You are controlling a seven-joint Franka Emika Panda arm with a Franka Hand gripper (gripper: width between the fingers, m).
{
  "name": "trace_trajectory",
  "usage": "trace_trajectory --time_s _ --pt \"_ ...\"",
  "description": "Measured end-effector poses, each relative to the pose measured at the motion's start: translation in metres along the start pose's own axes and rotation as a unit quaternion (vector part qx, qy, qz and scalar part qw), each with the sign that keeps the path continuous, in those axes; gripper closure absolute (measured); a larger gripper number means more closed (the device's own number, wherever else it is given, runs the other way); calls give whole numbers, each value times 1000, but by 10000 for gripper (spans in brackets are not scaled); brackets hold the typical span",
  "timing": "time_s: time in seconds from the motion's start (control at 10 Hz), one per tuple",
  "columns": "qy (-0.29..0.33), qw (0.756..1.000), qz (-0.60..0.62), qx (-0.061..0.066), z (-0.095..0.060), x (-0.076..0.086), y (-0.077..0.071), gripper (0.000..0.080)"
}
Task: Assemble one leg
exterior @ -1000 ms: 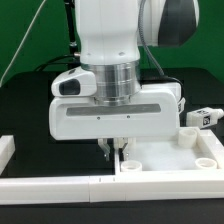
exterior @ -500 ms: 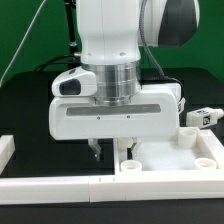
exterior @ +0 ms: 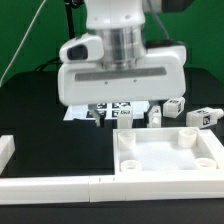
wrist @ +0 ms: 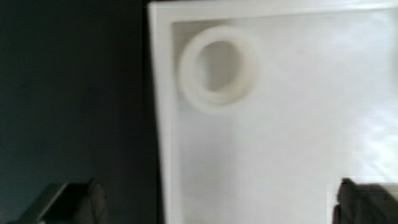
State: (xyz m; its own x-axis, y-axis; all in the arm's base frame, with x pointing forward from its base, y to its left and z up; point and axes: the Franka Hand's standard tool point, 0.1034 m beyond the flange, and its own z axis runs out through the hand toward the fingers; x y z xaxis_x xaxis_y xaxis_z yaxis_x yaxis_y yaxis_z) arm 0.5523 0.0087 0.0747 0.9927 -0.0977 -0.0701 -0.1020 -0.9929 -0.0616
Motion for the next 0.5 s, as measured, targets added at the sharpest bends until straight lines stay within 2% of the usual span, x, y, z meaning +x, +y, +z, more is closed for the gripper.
trace_trajectory --time_s 0.3,0.5 --pt "-100 995 -1 11 3 -3 -1 150" --pt "-188 982 6 15 6 -24 5 150"
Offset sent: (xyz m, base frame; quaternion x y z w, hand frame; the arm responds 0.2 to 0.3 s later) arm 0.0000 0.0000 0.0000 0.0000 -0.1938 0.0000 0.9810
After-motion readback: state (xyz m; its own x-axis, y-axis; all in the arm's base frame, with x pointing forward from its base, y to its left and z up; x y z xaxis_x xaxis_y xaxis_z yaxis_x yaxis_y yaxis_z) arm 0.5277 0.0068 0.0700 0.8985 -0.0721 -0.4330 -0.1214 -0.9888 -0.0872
